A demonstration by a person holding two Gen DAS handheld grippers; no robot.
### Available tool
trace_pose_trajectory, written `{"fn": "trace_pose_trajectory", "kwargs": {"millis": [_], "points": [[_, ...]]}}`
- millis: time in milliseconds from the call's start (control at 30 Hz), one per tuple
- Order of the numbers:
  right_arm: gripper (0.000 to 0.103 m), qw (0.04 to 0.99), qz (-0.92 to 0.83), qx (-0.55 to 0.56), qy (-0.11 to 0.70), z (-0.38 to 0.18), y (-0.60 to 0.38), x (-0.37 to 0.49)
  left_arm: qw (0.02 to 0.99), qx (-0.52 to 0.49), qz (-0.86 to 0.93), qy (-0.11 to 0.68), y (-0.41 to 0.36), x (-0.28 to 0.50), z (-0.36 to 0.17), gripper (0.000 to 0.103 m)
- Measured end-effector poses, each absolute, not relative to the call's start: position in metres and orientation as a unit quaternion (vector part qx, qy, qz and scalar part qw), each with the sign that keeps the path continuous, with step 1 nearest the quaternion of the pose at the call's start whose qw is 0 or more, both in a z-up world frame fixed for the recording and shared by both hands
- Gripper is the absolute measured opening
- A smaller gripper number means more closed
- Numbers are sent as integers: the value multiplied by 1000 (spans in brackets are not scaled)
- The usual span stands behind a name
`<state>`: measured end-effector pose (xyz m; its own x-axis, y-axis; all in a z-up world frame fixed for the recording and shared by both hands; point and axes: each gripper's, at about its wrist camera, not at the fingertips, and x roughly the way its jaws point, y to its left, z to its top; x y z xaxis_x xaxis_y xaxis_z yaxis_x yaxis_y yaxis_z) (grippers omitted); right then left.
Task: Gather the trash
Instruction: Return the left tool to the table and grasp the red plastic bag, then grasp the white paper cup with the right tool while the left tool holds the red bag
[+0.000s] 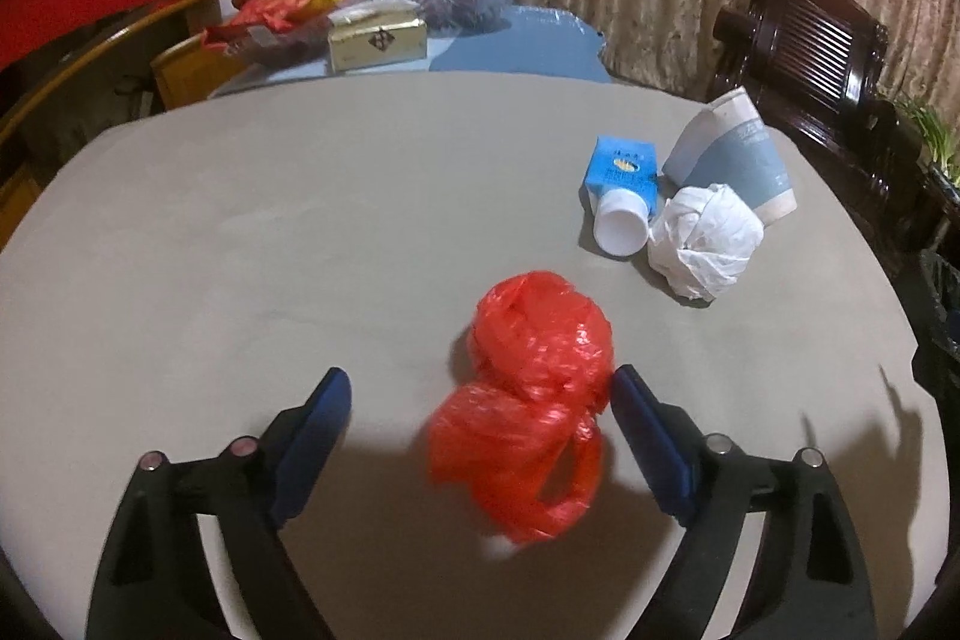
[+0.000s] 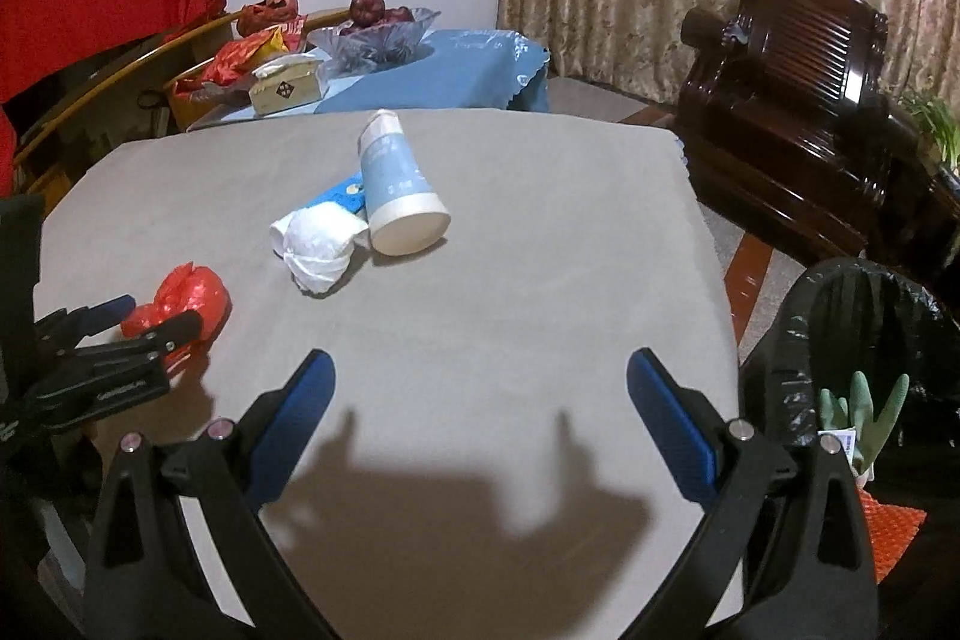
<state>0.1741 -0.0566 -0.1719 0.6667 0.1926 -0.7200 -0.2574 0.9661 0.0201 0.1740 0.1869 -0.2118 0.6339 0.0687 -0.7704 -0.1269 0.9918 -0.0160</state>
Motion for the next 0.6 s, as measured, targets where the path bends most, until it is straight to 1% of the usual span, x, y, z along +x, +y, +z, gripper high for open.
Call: {"fn": "trace_pose_trajectory", "kwargs": {"millis": [33,67,133,200,300,600], "points": [[95,911,124,-42,390,-173,-55,175,901,-35,51,429,186,177,-214,81],[95,911,125,-42,391,-174,-55,176,900,-37,47,433,184,179,-215,77],[95,910,126,-43,392,-175,-54,177,896,-43,34,440,182,183,-218,65],[95,910,128,-44,393,-175,-52,178,896,-47,28,441,181,184,-218,39],[95,910,131,-45,390,-174,-49,182,897,-68,22,436,185,183,-211,35],[95,917,138,-33,372,-161,-37,220,917,-66,31,393,193,200,-178,34]]}}
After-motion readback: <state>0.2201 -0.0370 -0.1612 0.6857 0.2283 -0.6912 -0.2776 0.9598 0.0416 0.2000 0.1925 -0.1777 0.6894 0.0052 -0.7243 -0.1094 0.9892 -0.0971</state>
